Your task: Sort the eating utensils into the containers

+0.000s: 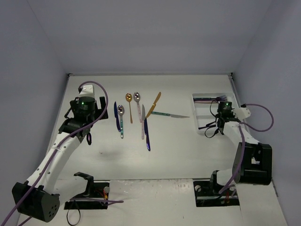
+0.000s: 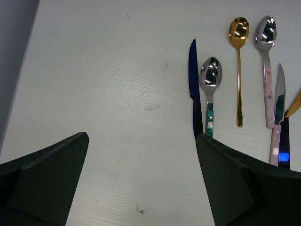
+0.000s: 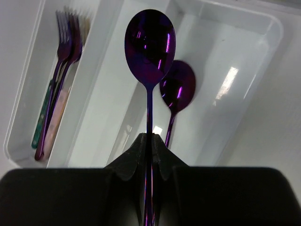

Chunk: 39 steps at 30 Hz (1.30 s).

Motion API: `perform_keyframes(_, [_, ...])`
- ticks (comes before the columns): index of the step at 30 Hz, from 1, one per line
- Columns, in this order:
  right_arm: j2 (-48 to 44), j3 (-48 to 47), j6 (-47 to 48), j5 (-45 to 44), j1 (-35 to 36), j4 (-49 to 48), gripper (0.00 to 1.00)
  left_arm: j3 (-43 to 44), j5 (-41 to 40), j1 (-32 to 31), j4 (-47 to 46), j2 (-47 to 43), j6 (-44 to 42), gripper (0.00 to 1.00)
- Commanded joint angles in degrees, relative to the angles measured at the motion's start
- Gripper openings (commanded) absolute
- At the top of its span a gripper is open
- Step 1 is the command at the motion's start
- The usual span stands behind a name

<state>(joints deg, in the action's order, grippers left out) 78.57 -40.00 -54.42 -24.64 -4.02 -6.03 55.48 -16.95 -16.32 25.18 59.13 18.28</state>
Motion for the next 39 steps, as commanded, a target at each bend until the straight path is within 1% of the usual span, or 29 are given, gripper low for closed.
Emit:
perform_keyframes(1, [2.25,-0.98,-6.27,-0.47,-2.61,-1.88,0.0,1.38,-0.72,0.58,-1.45,-0.25,0.49,0.97])
perform_keyframes(4, [5.82,-2.56,-8.37,-0.08,-2.83,-1.88,0.01,1.36,-0.78,0.58,-1.45,-0.22,0.44,0.97])
perform_keyframes(5, [6.72,-3.25,-8.91,0.07,-2.83,-1.88,0.04,1.31,-0.73,0.58,-1.45,-0.17,0.44,0.97])
perform_keyframes(8, [8.85,-4.34,-9.82,1.99,-2.83,-1.89,0.19,1.38,-0.81,0.58,-1.45,-0.33,0.43,0.97])
perform_keyframes(11, [8.51,-4.86,-8.06,4.07,-2.47,-1.97,0.28,1.38,-0.98,0.58,-1.45,-0.42,0.35,0.97])
perform_keyframes(12, [7.7,-5.16,-7.01,4.06,-1.77,-1.98,0.33,1.38,-0.98,0.58,-1.45,-0.42,0.35,0.97])
perform_keyframes(14, [5.65,-5.79,-2.72,3.4,-0.06,-2.0,0.44,1.38,-0.86,0.58,-1.45,-0.42,0.35,0.97])
perform_keyframes(15, [4.34,-6.16,-0.1,3.01,1.03,-2.0,0.48,1.41,-0.74,0.58,-1.45,-0.42,0.35,0.97])
perform_keyframes(18, [1.54,-8.87,7.22,1.78,7.25,-2.05,0.54,1.47,-0.63,0.58,-1.45,-0.5,0.35,0.97])
perform_keyframes(19, [1.19,-9.79,9.66,1.77,9.19,-2.2,0.55,1.47,-0.55,0.58,-1.45,-0.51,0.35,0.97])
perform_keyframes(21, [1.88,-12.53,19.33,4.03,13.66,-3.83,0.57,1.47,-0.37,0.58,-1.53,-0.6,0.35,0.97])
perform_keyframes(23, [3.76,-15.53,26.32,6.76,17.48,-4.61,0.58,1.39,-0.19,0.58,-1.62,-0.6,0.34,0.97])
perform_keyframes(27, [10.61,-22.47,36.08,12.8,26.49,-6.93,0.58,1.3,0.76,0.58,-1.96,-0.95,-0.34,0.97])
perform_keyframes(30, [16.85,-28.04,40.53,18.91,30.55,-7.68,0.58,0.98,1.08,0.58,-2.39,-1.52,-0.65,0.97])
perform_keyframes(32, [22.15,-32.28,43.74,20.89,33.37,-7.66,0.57,0.75,0.83,0.58,-2.7,-1.8,-0.83,0.97])
perform_keyframes(35, [28.66,-39.62,45.63,23.91,37.33,-7.59,0.55,0.68,0.43,0.58,-2.68,-2.01,-1.06,0.97])
perform_keyframes(37, [34.19,-43.11,46.42,24.11,39.11,-7.58,0.52,0.59,0.15,0.58,-2.58,-1.98,-1.23,0.97])
perform_keyframes(39, [37.64,-46.36,47.39,24.11,40.69,-7.51,0.48,0.59,0.08,0.58,-2.5,-1.83,-1.24,0.97])
